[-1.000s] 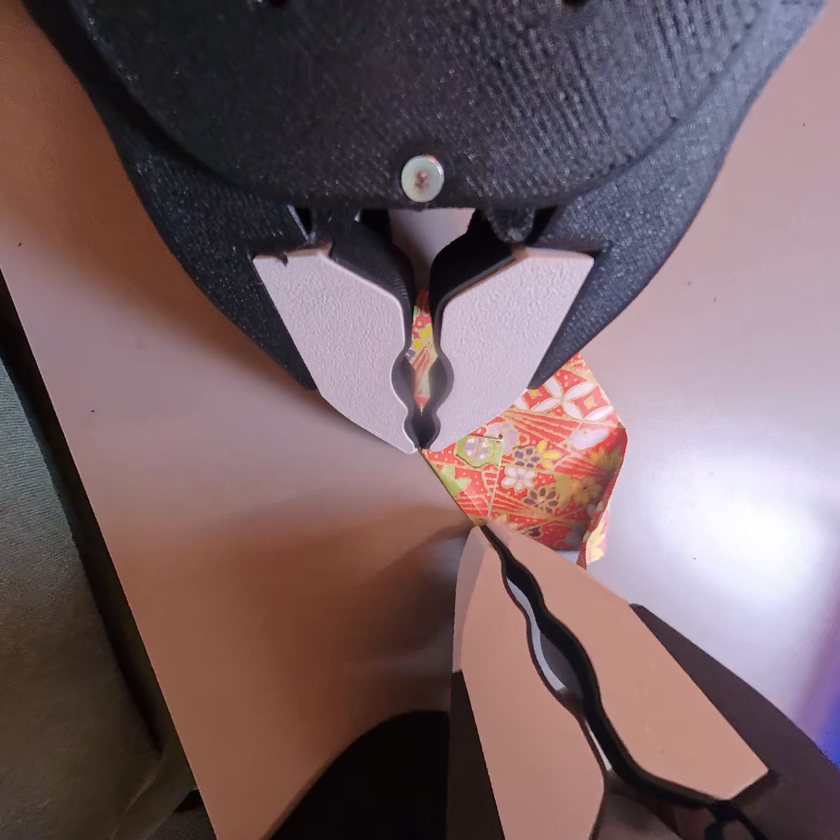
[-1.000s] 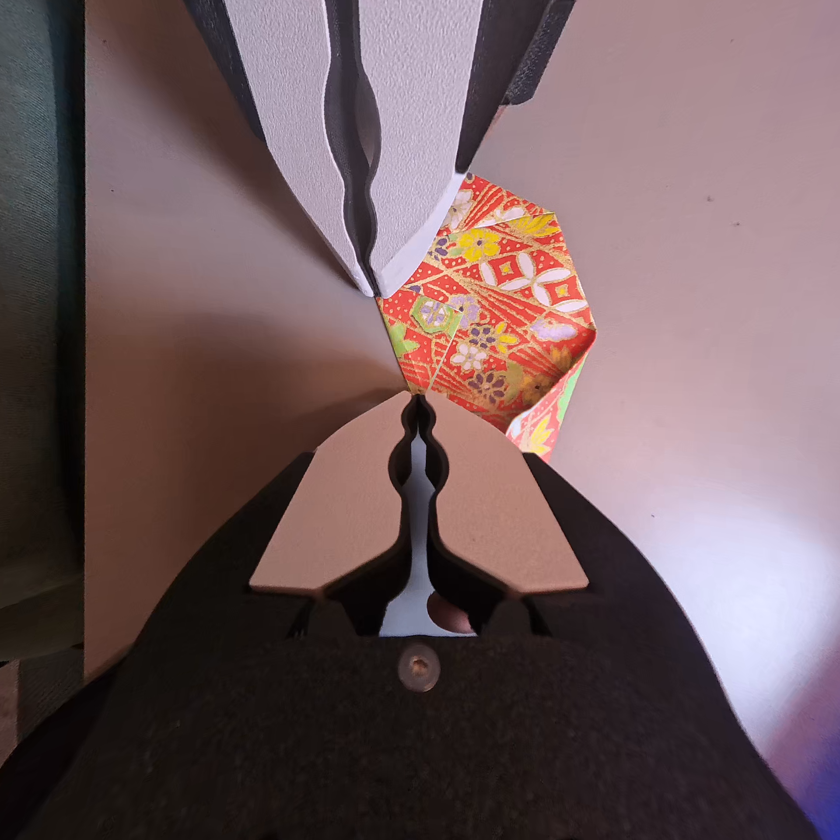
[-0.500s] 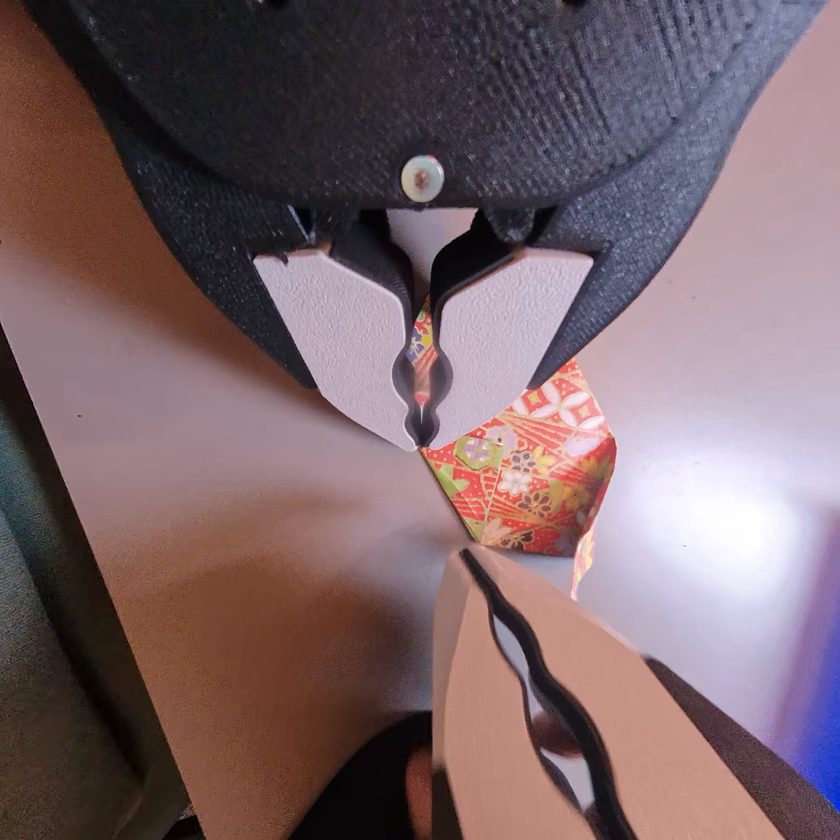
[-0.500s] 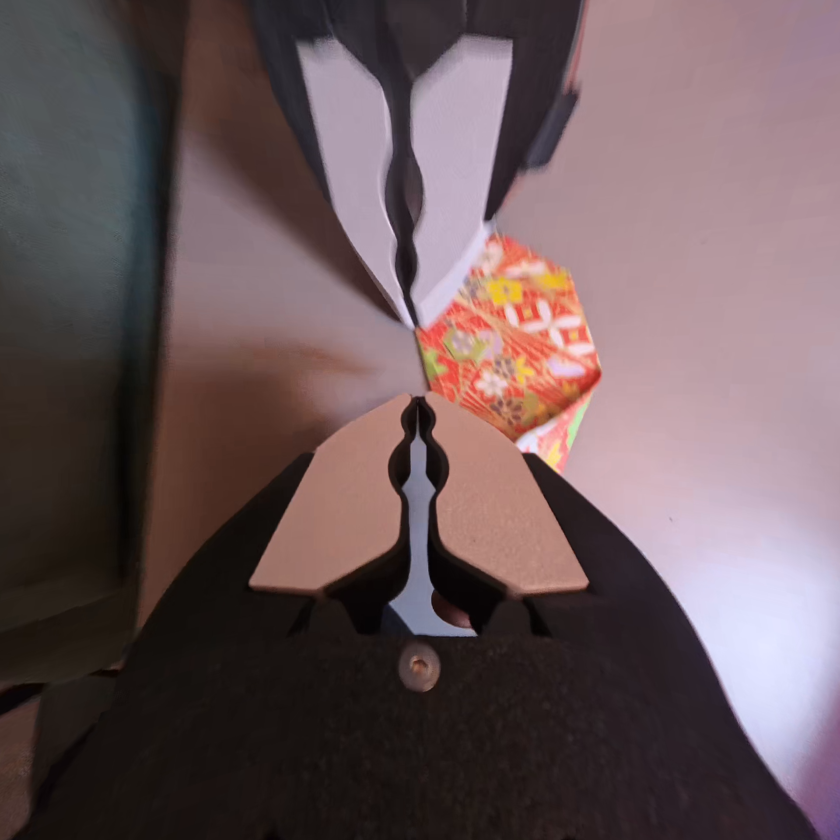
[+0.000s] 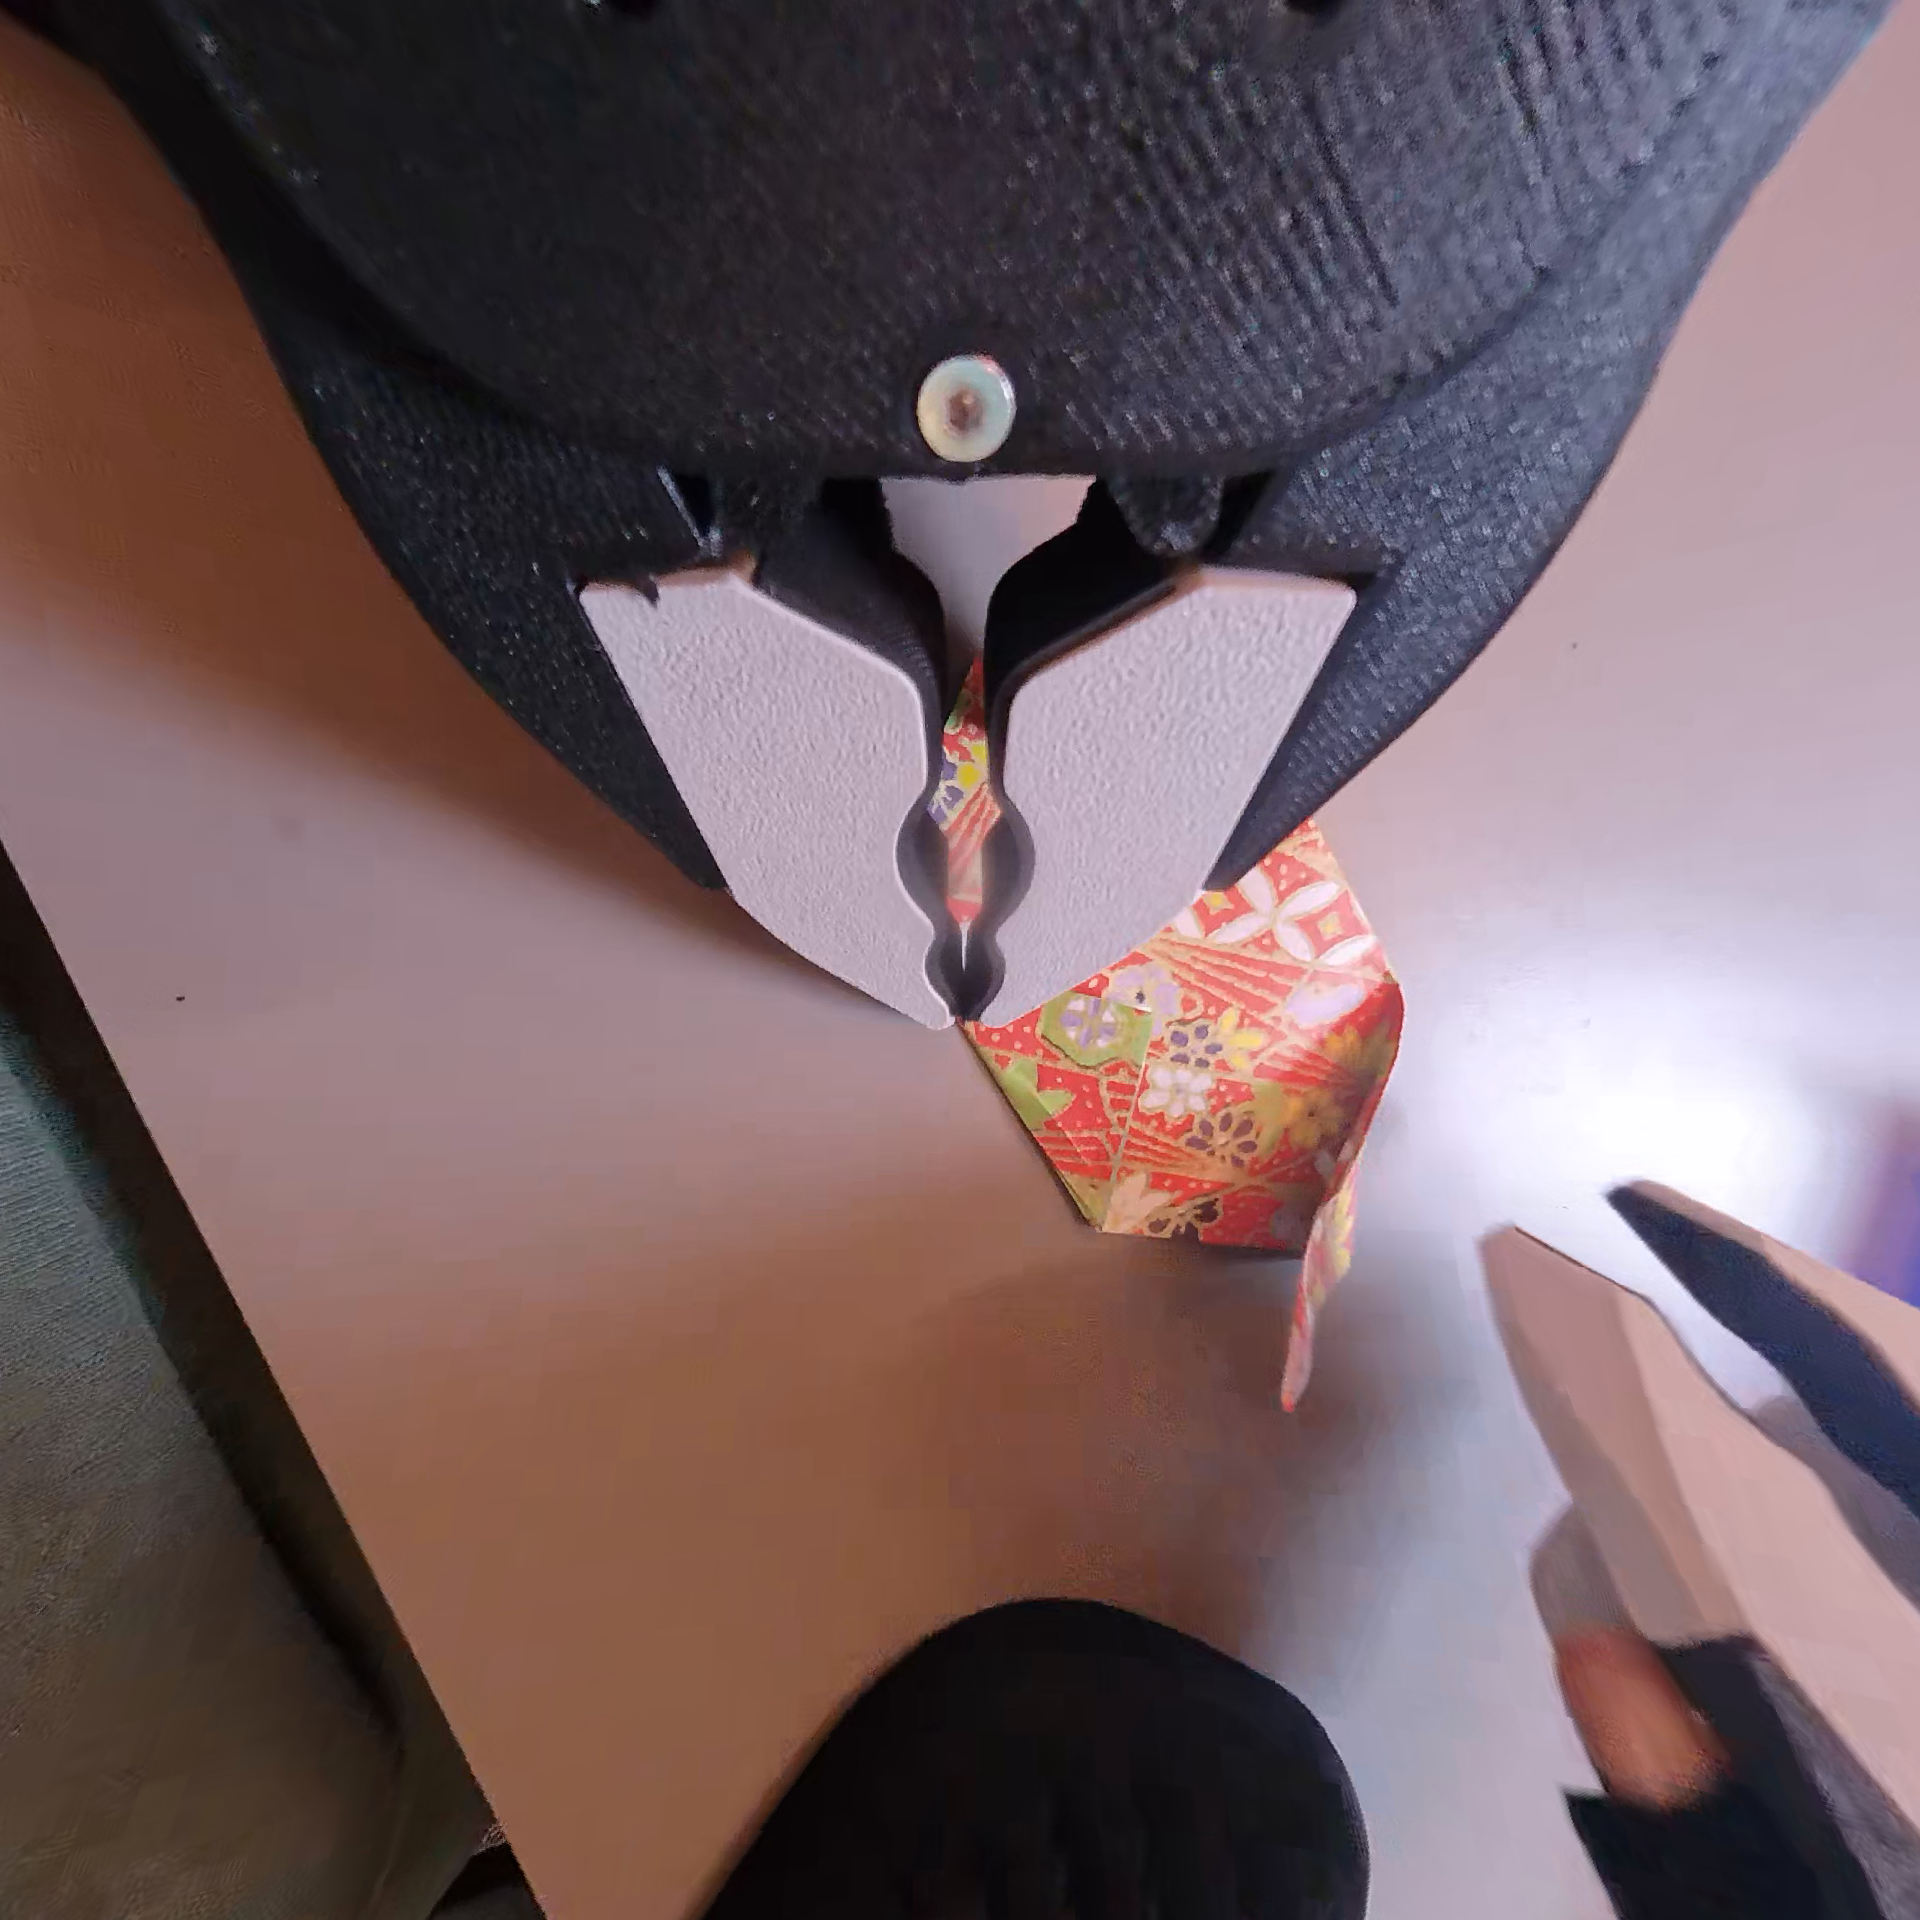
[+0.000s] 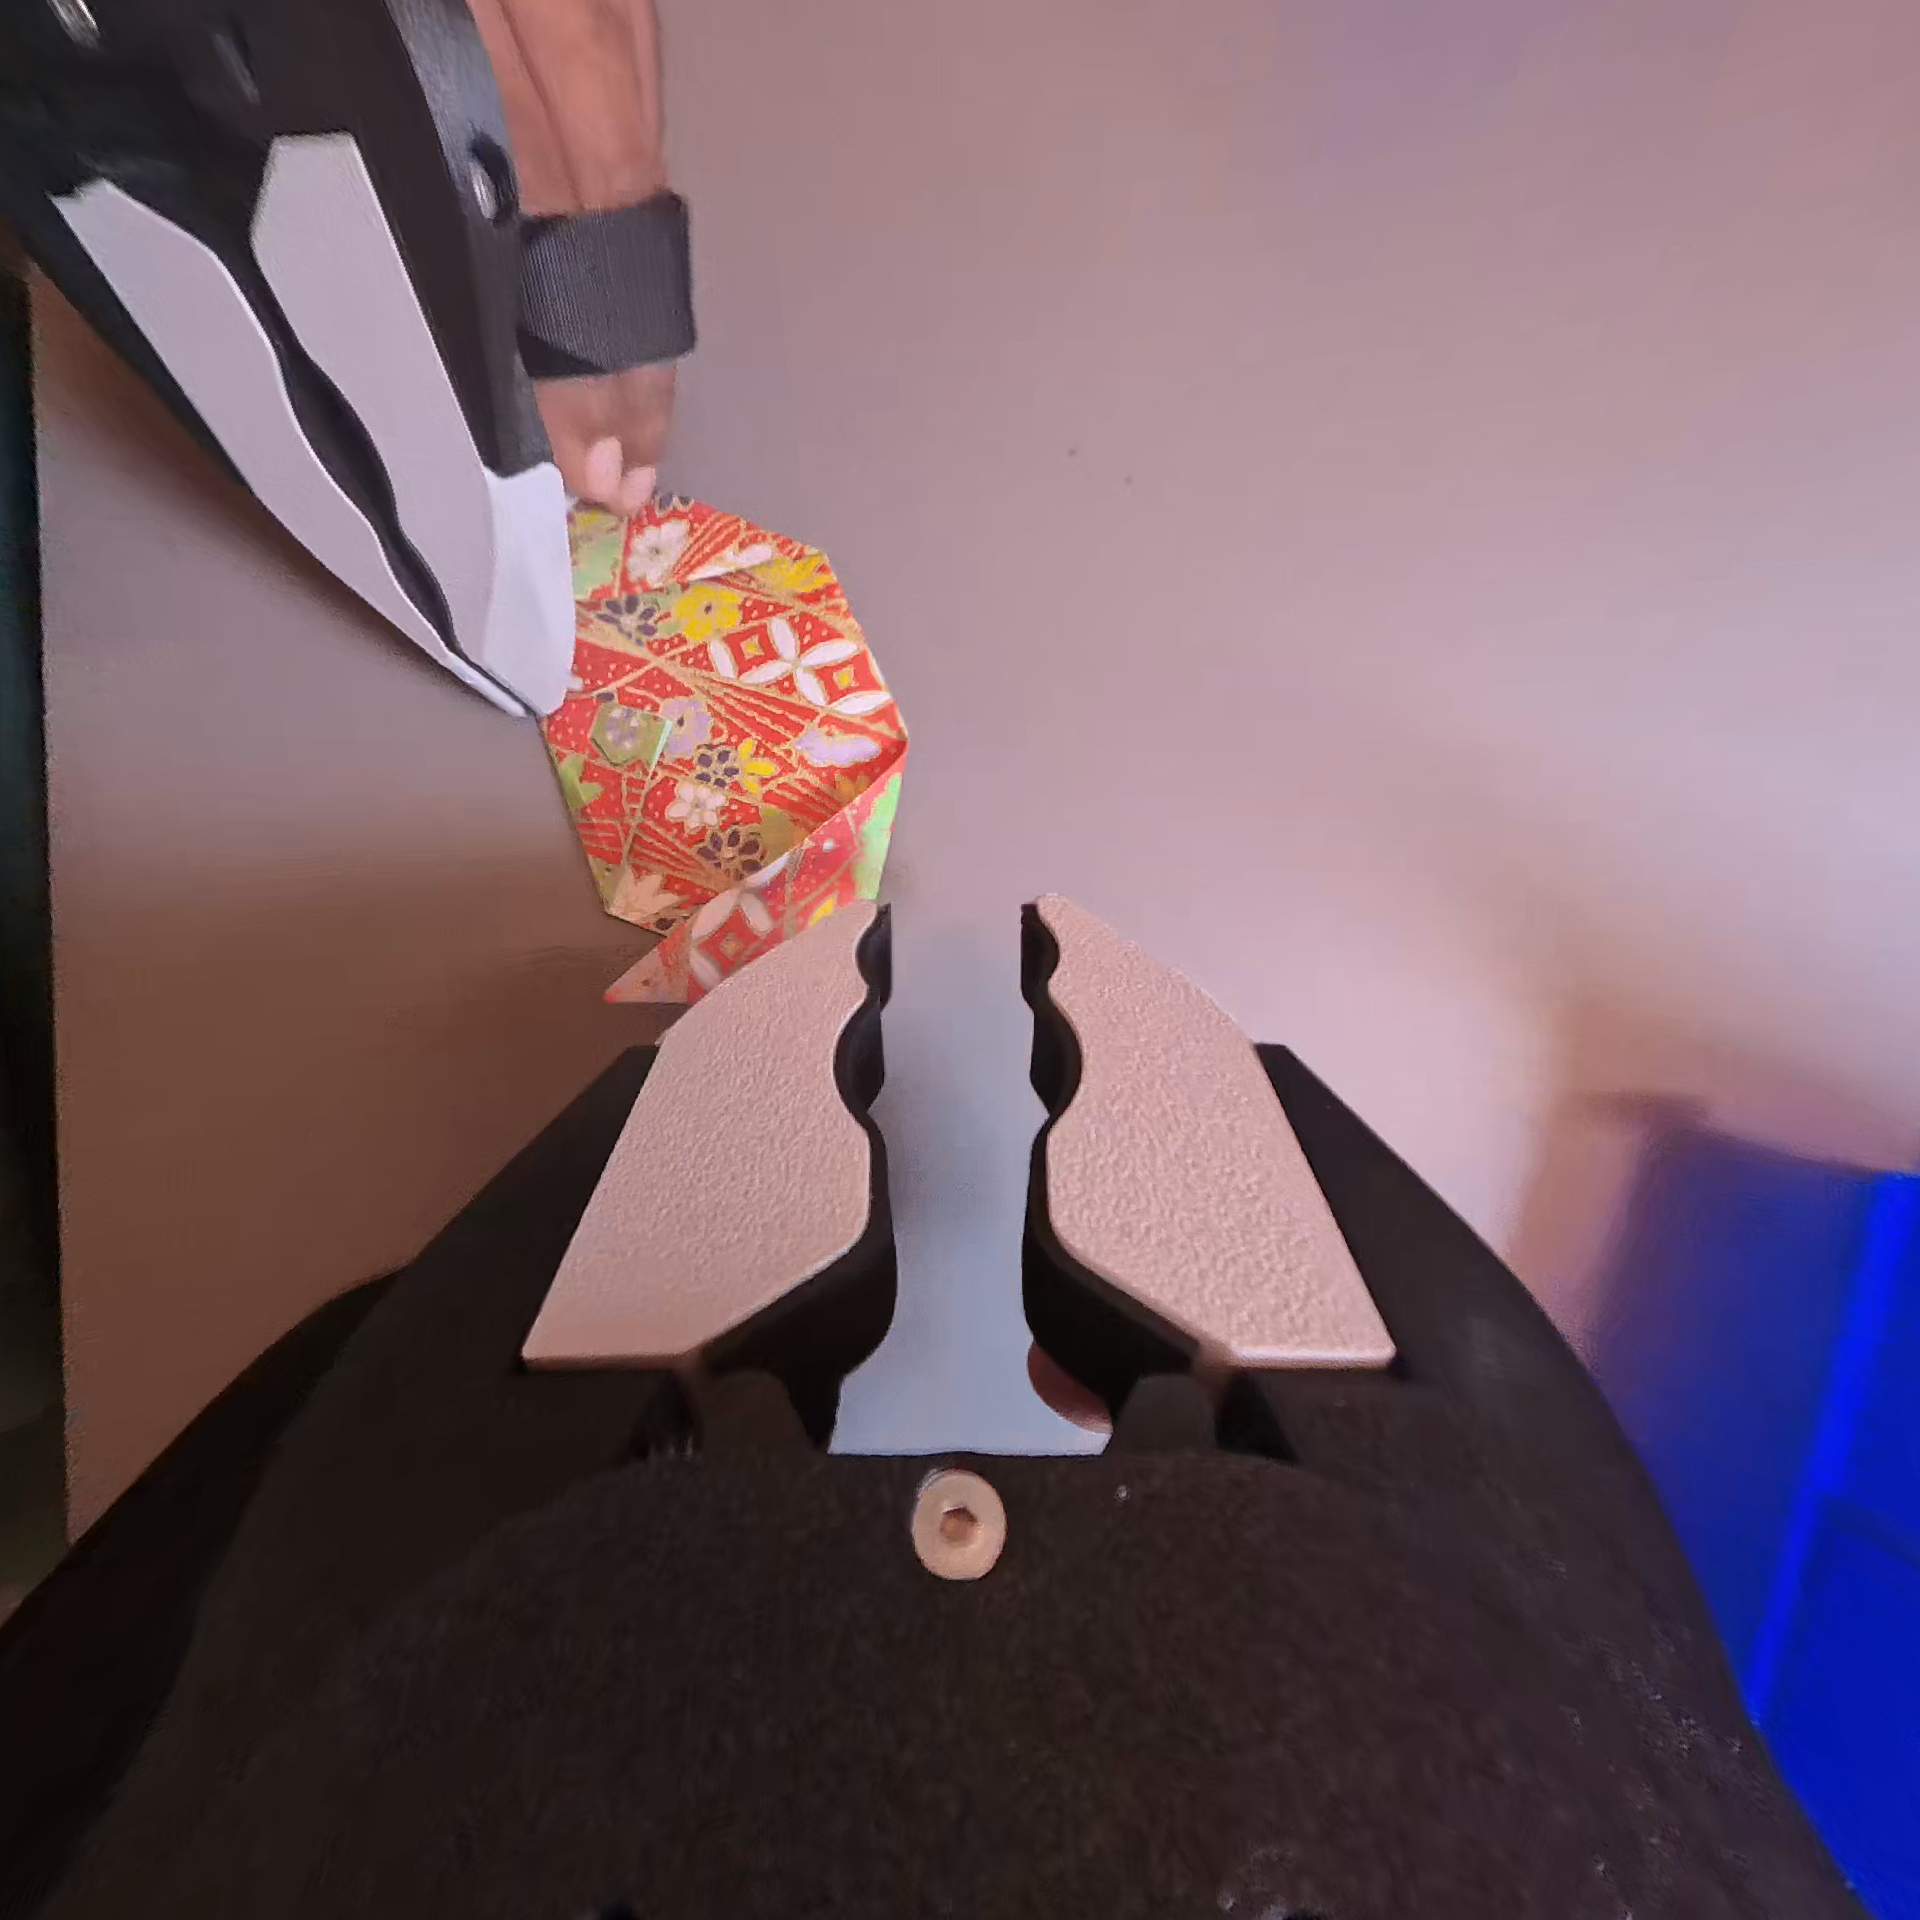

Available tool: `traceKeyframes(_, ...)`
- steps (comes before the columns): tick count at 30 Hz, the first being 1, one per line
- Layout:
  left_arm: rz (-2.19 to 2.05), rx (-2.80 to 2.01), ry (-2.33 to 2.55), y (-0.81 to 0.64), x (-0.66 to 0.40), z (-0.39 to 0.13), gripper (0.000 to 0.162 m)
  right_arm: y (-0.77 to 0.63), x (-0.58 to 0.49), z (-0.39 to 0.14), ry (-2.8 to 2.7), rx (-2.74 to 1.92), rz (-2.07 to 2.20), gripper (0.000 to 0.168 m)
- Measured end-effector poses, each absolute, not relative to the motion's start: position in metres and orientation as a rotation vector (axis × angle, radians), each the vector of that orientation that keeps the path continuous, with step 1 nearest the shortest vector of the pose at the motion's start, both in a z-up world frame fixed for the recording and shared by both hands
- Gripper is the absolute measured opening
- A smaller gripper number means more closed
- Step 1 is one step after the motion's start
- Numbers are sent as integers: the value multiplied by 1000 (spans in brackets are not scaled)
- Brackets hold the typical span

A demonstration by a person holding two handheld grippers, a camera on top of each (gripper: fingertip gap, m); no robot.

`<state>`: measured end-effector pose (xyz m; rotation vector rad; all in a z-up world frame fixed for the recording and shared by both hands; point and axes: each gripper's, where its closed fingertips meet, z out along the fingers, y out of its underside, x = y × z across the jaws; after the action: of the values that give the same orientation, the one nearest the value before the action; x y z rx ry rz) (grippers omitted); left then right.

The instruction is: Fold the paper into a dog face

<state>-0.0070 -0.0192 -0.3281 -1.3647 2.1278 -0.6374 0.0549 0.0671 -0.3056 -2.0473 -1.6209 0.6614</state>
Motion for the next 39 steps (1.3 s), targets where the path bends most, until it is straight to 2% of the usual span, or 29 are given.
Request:
traceKeyframes(4,-686,-1374,2110,-18,-7,-328,0,59,51,-328,-1770,-2029,583,36)
traceKeyframes(7,-702,-1375,2100,-15,-6,-328,0,57,50,-329,-1782,-2004,587,36)
traceKeyframes(9,-686,-1368,2094,-12,-6,-328,0,56,49,-329,-1791,-1976,576,28)
traceKeyframes(11,-680,-1373,2077,-8,-7,-327,0,51,47,-329,-1794,-1966,618,10)
traceKeyframes(14,-760,-1389,1998,-2,-7,-316,0,53,46,-329,-1759,-1959,649,8)
traceKeyframes(16,-879,-1424,1883,6,-7,-300,0,52,47,-329,-1750,-1960,686,0)
traceKeyframes(19,-1030,-1552,1686,30,-17,-283,0,51,47,-327,-1724,-1966,741,0)
traceKeyframes(21,-1054,-1671,1602,46,-28,-285,51,52,48,-325,-1700,-1965,766,0)
traceKeyframes(22,-1050,-1751,1609,50,-34,-292,62,53,48,-323,-1685,-1963,780,0)
traceKeyframes(26,-953,-1851,1653,55,-45,-310,76,58,47,-308,-1594,-1928,860,0)
traceKeyframes(30,-893,-1886,1746,45,-48,-324,67,68,47,-298,-1499,-1908,894,0)
traceKeyframes(34,-799,-1839,1805,45,-49,-326,43,72,45,-292,-1454,-1873,922,0)
traceKeyframes(39,-744,-1801,1823,50,-52,-328,21,69,37,-290,-1414,-1877,1005,20)
